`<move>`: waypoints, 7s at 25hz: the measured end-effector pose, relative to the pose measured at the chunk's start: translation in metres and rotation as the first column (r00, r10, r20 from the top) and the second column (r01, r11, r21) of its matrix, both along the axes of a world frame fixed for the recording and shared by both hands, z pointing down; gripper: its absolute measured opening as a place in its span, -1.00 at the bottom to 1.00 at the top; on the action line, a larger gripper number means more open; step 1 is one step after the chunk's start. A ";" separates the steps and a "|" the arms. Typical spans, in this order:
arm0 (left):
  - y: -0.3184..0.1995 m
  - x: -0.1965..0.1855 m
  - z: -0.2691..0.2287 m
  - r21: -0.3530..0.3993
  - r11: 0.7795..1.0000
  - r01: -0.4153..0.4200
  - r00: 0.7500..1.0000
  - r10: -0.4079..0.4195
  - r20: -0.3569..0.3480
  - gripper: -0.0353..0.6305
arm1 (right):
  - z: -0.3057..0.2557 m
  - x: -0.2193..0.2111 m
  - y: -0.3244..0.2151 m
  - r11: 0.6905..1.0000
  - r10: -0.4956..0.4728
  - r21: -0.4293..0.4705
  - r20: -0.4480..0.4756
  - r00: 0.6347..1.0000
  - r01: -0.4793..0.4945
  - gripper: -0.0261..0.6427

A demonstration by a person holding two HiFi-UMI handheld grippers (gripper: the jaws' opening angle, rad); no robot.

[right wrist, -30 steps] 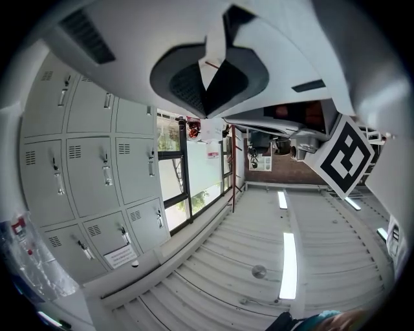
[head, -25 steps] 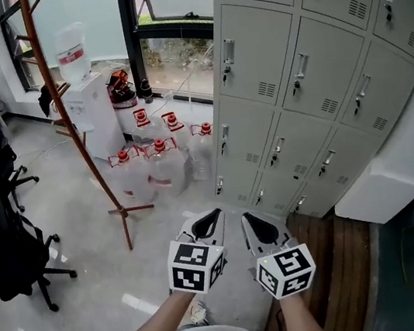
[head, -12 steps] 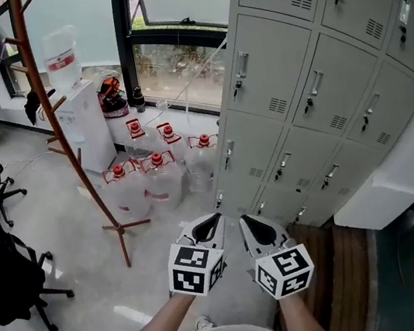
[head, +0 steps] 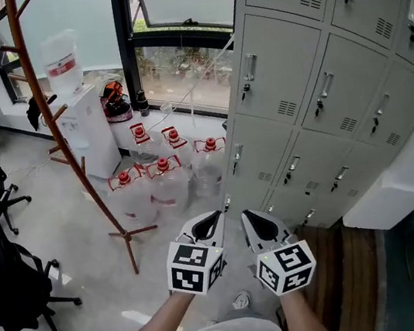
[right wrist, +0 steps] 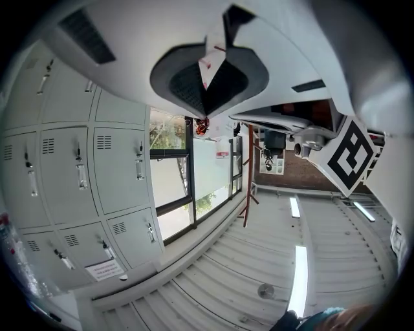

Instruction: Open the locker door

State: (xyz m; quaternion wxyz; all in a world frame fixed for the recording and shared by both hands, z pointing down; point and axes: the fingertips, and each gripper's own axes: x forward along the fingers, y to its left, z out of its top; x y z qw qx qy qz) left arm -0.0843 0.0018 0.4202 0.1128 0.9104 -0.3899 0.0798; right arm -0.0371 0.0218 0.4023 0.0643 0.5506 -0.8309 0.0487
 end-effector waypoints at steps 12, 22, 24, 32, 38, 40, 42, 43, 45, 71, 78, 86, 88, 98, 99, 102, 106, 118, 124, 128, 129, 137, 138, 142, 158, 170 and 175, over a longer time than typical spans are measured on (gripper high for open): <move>-0.074 0.021 0.004 0.004 1.000 -0.006 1.000 0.006 0.019 -0.88 | -0.005 0.018 -0.072 0.999 -0.011 0.041 0.026 1.000 0.010 -0.92; -0.176 0.063 0.003 -0.012 1.000 0.010 0.999 -0.009 0.045 -0.88 | -0.005 0.058 -0.177 0.999 -0.035 0.023 0.055 0.998 0.034 -0.92; -0.195 0.074 0.004 -0.017 1.000 0.007 0.999 -0.006 0.049 -0.88 | -0.004 0.068 -0.197 0.999 -0.036 0.021 0.059 0.998 0.035 -0.92; -0.263 0.116 0.004 -0.015 1.000 0.007 0.997 -0.006 0.082 -0.88 | -0.009 0.109 -0.265 0.999 -0.047 0.031 0.093 0.995 0.045 -0.92; -0.295 0.139 -0.001 0.004 1.000 0.004 0.996 -0.004 0.088 -0.88 | -0.017 0.131 -0.297 0.997 -0.057 0.053 0.094 0.994 0.052 -0.92; -0.303 0.146 -0.002 0.004 1.000 -0.002 0.997 0.002 0.082 -0.88 | -0.019 0.135 -0.303 0.997 -0.061 0.058 0.086 0.994 0.056 -0.92; -0.311 0.151 -0.005 0.009 1.000 -0.010 0.997 0.009 0.074 -0.88 | -0.023 0.139 -0.311 0.996 -0.060 0.065 0.078 0.995 0.055 -0.92; -0.315 0.154 -0.007 0.013 1.000 -0.013 0.997 0.012 0.071 -0.88 | -0.025 0.141 -0.315 0.996 -0.058 0.067 0.075 0.995 0.053 -0.92; -0.322 0.157 -0.010 0.022 1.000 -0.018 0.998 0.016 0.066 -0.88 | -0.028 0.144 -0.321 0.996 -0.054 0.072 0.069 0.996 0.049 -0.92; -0.444 0.167 -0.039 0.073 0.949 -0.308 0.951 0.308 0.004 -0.88 | -0.088 0.156 -0.450 0.941 0.270 0.208 0.010 0.963 -0.266 -0.92; -0.462 0.162 -0.048 0.093 0.928 -0.361 0.931 0.364 -0.010 -0.88 | -0.101 0.160 -0.467 0.916 0.334 0.234 0.011 0.943 -0.327 -0.75; -0.468 0.153 -0.047 0.094 0.904 -0.417 0.908 0.420 -0.009 -0.88 | -0.104 0.159 -0.490 0.908 0.370 0.222 -0.021 0.929 -0.356 -0.56; -0.469 0.150 -0.046 0.090 0.899 -0.428 0.903 0.430 -0.009 -0.88 | -0.106 0.157 -0.495 0.910 0.365 0.215 -0.016 0.931 -0.353 -0.54; -0.471 0.132 -0.038 0.070 0.875 -0.479 0.877 0.481 -0.012 -0.88 | -0.108 0.150 -0.500 0.896 0.395 0.195 0.056 0.917 -0.398 -0.49; -0.470 0.131 -0.037 0.067 0.872 -0.485 0.873 0.487 -0.013 -0.88 | -0.108 0.149 -0.500 0.899 0.391 0.190 0.062 0.918 -0.395 -0.47; -0.467 0.129 -0.034 0.058 0.861 -0.505 0.862 0.506 -0.016 -0.88 | -0.108 0.150 -0.497 0.903 0.382 0.176 0.084 0.920 -0.391 -0.47; -0.462 0.127 -0.032 0.055 0.847 -0.529 0.847 0.531 -0.019 -0.88 | -0.110 0.149 -0.486 0.896 0.393 0.184 0.094 0.915 -0.404 -0.48; -0.442 0.139 -0.043 0.069 0.855 -0.515 0.852 0.519 -0.069 -0.88 | -0.109 0.135 -0.439 0.917 0.343 0.189 0.070 0.937 -0.350 -0.44; -0.424 0.151 -0.047 0.064 0.865 -0.498 0.860 0.502 -0.091 -0.88 | -0.108 0.130 -0.407 0.935 0.299 0.186 0.048 0.953 -0.303 -0.44; -0.405 0.160 -0.051 0.076 0.869 -0.489 0.863 0.495 -0.099 -0.88 | -0.110 0.130 -0.386 0.941 0.272 0.197 0.039 0.962 -0.274 -0.44; -0.400 0.162 -0.051 0.075 0.869 -0.488 0.864 0.494 -0.099 -0.88 | -0.110 0.130 -0.381 0.943 0.264 0.198 0.037 0.964 -0.266 -0.44; -0.367 0.174 -0.050 0.070 0.873 -0.483 0.868 0.488 -0.091 -0.88 | -0.110 0.137 -0.342 0.948 0.237 0.205 0.051 0.970 -0.243 -0.44; -0.364 0.175 -0.050 0.071 0.873 -0.483 0.868 0.488 -0.090 -0.88 | -0.110 0.138 -0.336 0.948 0.235 0.208 0.052 0.971 -0.240 -0.44; -0.347 0.186 -0.053 0.079 0.864 -0.498 0.860 0.503 -0.081 -0.88 | -0.110 0.145 -0.315 0.947 0.228 0.218 0.062 0.972 -0.236 -0.44; -0.279 0.249 -0.060 0.098 0.775 -0.624 0.774 0.631 -0.064 -0.88 | -0.110 0.195 -0.244 0.916 0.306 0.251 0.073 0.949 -0.315 -0.44; -0.249 0.286 -0.060 0.097 0.689 -0.718 0.685 0.724 -0.080 -0.88 | -0.111 0.236 -0.210 0.856 0.423 0.266 0.134 0.896 -0.443 -0.50; -0.234 0.300 -0.060 0.096 0.646 -0.757 0.640 0.764 -0.086 -0.88 | -0.110 0.253 -0.195 0.814 0.501 0.268 0.123 0.857 -0.515 -0.54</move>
